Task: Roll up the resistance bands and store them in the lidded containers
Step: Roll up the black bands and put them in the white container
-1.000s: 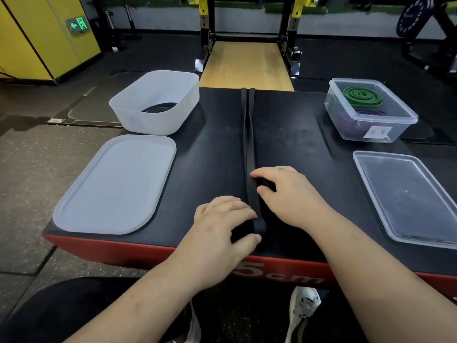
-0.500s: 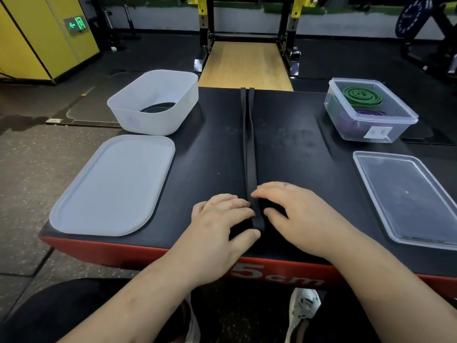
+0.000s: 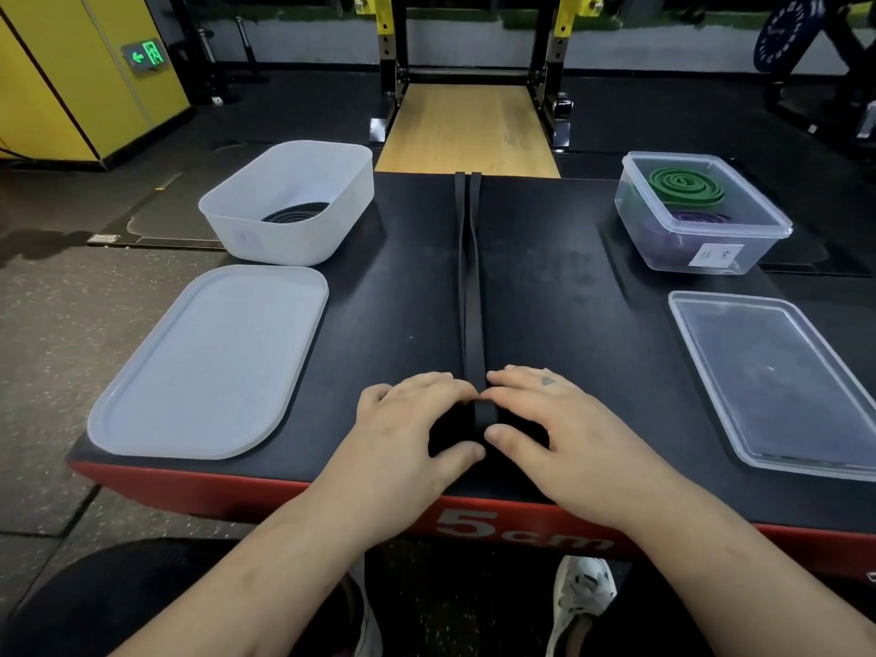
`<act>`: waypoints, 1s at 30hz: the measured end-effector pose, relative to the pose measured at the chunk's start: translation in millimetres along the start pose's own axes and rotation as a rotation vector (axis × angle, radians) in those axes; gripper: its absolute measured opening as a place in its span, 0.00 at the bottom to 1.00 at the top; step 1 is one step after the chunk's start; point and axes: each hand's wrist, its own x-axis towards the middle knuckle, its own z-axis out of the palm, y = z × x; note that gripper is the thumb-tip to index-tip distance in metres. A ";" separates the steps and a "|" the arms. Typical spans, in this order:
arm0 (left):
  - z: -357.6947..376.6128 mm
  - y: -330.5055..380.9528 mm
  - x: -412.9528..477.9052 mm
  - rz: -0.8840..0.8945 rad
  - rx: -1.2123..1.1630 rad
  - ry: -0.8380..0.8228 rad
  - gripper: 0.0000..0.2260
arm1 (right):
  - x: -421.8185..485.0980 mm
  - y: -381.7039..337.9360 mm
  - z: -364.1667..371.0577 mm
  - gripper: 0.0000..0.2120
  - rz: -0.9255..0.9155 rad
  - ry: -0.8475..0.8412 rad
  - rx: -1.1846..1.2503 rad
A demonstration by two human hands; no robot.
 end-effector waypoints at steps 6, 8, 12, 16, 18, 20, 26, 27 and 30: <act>0.1 -4.6 13.3 0.008 0.057 0.045 0.16 | -1.3 -1.2 -4.5 0.23 0.068 0.014 0.040; 2.6 -5.1 15.0 0.010 0.073 0.043 0.17 | 1.9 -1.9 -3.6 0.22 0.062 0.032 0.022; 2.8 -5.9 14.4 -0.040 0.007 0.020 0.18 | 9.2 1.2 -0.4 0.21 0.025 0.030 0.045; -1.2 -6.6 13.7 -0.144 -0.010 -0.065 0.22 | 11.1 7.8 1.2 0.19 -0.002 0.008 0.052; -2.3 -4.9 12.9 -0.131 0.007 -0.058 0.22 | 11.5 8.7 0.6 0.18 -0.027 0.004 0.038; -3.1 -3.7 9.4 -0.059 -0.014 -0.034 0.19 | 7.2 7.9 -2.6 0.18 -0.045 -0.001 0.041; 6.1 1.3 -6.3 0.097 0.006 -0.001 0.15 | -15.4 7.4 -5.6 0.16 -0.068 -0.047 0.076; 7.6 2.9 -6.5 0.094 0.013 -0.005 0.16 | -14.9 7.4 -5.9 0.16 -0.059 -0.042 0.076; 8.8 7.2 -3.7 0.068 0.022 -0.003 0.15 | -10.5 10.0 -6.5 0.21 -0.039 -0.027 0.020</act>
